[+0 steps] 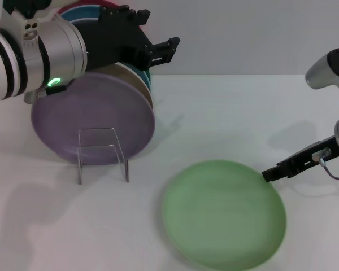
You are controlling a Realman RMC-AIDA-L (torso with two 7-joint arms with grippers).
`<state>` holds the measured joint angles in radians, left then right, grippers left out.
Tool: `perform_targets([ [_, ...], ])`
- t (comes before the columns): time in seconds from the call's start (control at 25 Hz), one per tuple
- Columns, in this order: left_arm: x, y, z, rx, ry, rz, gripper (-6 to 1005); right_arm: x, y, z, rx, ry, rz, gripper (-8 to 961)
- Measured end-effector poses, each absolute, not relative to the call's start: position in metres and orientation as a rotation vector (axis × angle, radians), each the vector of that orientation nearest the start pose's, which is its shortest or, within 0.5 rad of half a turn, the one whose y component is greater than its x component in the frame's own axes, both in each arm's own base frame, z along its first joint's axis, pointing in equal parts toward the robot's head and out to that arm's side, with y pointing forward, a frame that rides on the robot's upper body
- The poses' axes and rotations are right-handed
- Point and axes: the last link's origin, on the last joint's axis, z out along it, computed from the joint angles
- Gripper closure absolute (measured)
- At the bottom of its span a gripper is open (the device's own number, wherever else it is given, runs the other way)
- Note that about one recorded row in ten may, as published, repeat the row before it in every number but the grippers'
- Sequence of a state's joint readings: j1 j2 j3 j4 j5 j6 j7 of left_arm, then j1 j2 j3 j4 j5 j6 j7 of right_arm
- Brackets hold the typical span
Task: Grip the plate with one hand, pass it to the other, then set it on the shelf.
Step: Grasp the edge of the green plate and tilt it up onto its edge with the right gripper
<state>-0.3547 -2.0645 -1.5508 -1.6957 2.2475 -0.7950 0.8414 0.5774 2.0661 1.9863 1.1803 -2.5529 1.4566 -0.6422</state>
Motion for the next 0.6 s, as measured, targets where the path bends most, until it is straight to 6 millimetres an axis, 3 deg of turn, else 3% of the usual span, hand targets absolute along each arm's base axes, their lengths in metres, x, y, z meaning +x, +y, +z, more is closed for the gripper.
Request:
perform_targets([
  [0.08, -0.084, 0.367, 0.031, -2.332, -0.213, -0.393, 299, 0.232, 0.367, 0.016, -2.464, 1.196, -0.291, 538],
  [0.44, -0.086, 0.367, 0.030, -2.335, -0.221, -0.392, 298, 0.230, 0.366, -0.002, -2.498, 1.175, -0.354, 372],
  [0.6, -0.087, 0.368, 0.030, -2.335, -0.226, -0.389, 298, 0.230, 0.367, -0.005, -2.488, 1.158, -0.391, 377],
])
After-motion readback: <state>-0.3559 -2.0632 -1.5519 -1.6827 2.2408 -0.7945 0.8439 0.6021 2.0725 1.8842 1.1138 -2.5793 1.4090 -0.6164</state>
